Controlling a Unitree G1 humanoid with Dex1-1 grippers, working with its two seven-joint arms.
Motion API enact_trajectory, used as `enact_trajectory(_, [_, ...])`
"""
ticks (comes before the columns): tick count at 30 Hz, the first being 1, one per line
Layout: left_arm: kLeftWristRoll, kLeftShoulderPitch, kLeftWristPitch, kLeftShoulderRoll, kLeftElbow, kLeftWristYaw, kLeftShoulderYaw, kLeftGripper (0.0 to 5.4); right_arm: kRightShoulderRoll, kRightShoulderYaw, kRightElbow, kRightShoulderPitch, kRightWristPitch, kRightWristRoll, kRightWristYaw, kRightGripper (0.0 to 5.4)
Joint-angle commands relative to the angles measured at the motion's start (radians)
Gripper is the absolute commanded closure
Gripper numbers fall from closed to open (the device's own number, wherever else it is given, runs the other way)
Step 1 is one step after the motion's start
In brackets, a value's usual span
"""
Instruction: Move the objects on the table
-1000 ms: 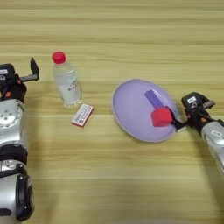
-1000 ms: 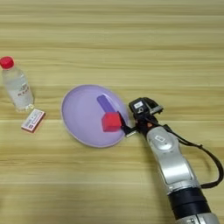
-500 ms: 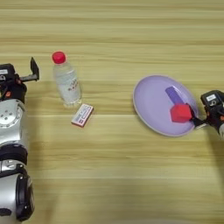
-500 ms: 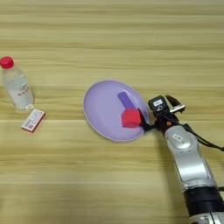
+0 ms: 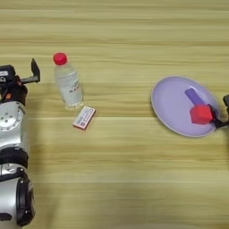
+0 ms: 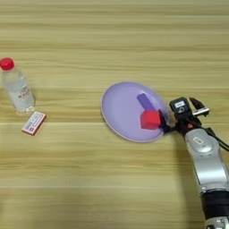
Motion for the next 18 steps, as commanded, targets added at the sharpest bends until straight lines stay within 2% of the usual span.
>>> enact_trajectory(1, [0.004,-0.001,0.013,-0.001,-0.008,0.004,-0.006,0.0,0.026,-0.006,-0.046,-0.004,-0.012,0.049,0.032,0.01])
enact_trajectory(8, [0.004,-0.001,0.012,-0.001,-0.008,0.004,-0.006,0.0,0.07,-0.027,-0.076,-0.01,-0.062,0.129,0.055,0.01])
enact_trajectory(18, [0.003,-0.001,0.011,0.001,-0.007,0.004,-0.005,0.0,0.098,-0.113,-0.069,-0.043,-0.098,0.218,0.026,0.01])
